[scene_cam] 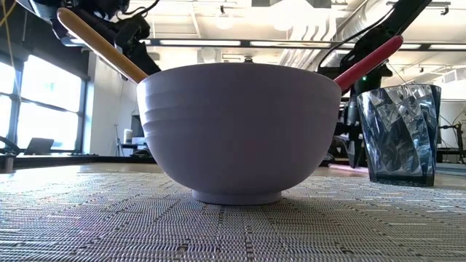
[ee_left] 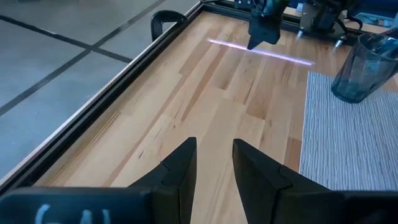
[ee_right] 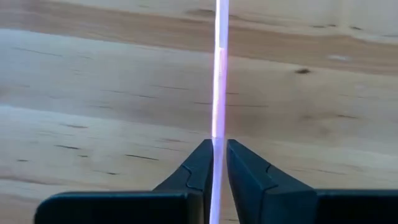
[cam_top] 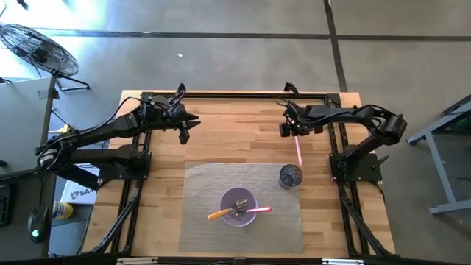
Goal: Pick & Place Utensil
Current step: Put the pink straw into the blue cup on the gray mat
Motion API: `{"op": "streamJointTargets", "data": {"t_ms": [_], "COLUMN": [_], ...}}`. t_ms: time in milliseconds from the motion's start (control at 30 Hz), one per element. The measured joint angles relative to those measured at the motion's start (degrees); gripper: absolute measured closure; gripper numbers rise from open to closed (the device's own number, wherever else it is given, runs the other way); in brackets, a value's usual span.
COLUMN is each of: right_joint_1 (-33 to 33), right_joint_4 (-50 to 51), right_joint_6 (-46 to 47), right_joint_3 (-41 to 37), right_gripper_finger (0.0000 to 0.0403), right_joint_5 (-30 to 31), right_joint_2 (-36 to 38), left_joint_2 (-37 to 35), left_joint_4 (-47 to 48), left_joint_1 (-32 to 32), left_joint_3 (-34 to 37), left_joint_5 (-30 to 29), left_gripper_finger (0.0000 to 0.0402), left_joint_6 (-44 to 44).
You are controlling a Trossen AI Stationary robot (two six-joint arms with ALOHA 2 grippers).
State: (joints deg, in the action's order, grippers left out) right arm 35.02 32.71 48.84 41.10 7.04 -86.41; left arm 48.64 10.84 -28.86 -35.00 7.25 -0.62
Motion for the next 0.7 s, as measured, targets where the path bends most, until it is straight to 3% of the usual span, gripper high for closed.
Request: {"op": "streamJointTargets", "data": {"t_ms": [167,367,700], "right_joint_1": [1.0,5.7,12.3], "right_joint_4": [0.0,-5.7,-7.2], "right_joint_6": [-1.2,-3.1,-12.8], "right_joint_3": [-0.5,-0.7,-0.4], "right_gripper_finger": [0.0342,0.032,0.0318], "right_joint_5": [0.2,-4.6,-10.1], "right_joint_2": [0.0,-0.1,-4.2], "left_joint_2": [0.0,0.0,0.0], "left_joint_4": [0.0,-0.2,-0.6], "left_joint_1": [0.0,0.0,0.0], "left_joint_3": [0.0,0.0,0.0], "left_joint_5": [0.0,0.0,0.0], "left_gripper_finger": [0.03,0.03,0.03], "left_joint_6": [0.0,0.5,0.9]}}
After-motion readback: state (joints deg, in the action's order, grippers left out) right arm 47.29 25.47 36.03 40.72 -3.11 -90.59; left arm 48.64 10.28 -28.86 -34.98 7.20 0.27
